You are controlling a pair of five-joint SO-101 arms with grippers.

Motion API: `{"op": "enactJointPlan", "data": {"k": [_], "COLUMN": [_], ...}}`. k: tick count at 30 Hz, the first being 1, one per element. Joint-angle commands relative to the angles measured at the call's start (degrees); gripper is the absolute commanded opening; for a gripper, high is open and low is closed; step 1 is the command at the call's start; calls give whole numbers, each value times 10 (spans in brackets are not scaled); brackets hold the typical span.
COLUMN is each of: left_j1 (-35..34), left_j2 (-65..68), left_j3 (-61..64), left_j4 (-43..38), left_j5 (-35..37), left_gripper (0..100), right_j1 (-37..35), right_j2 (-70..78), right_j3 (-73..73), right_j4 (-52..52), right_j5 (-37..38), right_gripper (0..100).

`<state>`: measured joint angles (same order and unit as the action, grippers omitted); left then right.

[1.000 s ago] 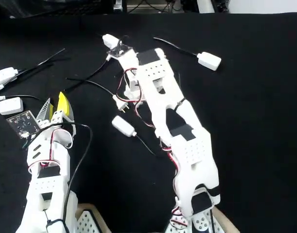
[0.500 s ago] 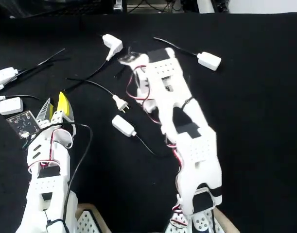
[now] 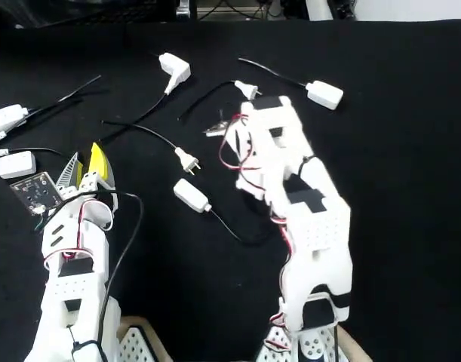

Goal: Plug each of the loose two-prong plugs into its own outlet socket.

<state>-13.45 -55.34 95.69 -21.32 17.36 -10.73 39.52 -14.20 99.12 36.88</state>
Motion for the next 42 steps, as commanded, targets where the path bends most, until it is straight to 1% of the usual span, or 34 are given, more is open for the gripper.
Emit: {"op": "enactJointPlan", "data": {"k": [1, 7, 19, 24, 27, 31, 33, 36, 42], "left_j1": [1, 1, 1, 1, 1, 1, 1, 1, 1], "left_j2": [-2, -2, -2, -1, -1, -1, -1, -1, -1], "left_j3": [11, 11, 11, 11, 11, 11, 11, 11, 11], "left_j4": [-1, -1, -2, -2, -2, -2, -2, -1, -2], "left_j5": [1, 1, 1, 1, 1, 1, 1, 1, 1], "left_gripper": [148, 148, 146, 145, 145, 145, 145, 145, 145], "right_j1": [33, 49, 52, 50, 48, 49, 47, 16, -94], "right_j2": [21, 37, -3, -76, -125, -183, -204, -238, -357], "right_j3": [12, 20, 204, 320, 389, 427, 441, 472, 553], "right_j4": [-8, 18, 4, -46, -109, -190, -207, -207, -211], "right_j5": [9, 17, 18, 18, 17, 17, 18, 16, 14], "right_gripper": [286, 286, 286, 286, 286, 286, 286, 286, 286]}}
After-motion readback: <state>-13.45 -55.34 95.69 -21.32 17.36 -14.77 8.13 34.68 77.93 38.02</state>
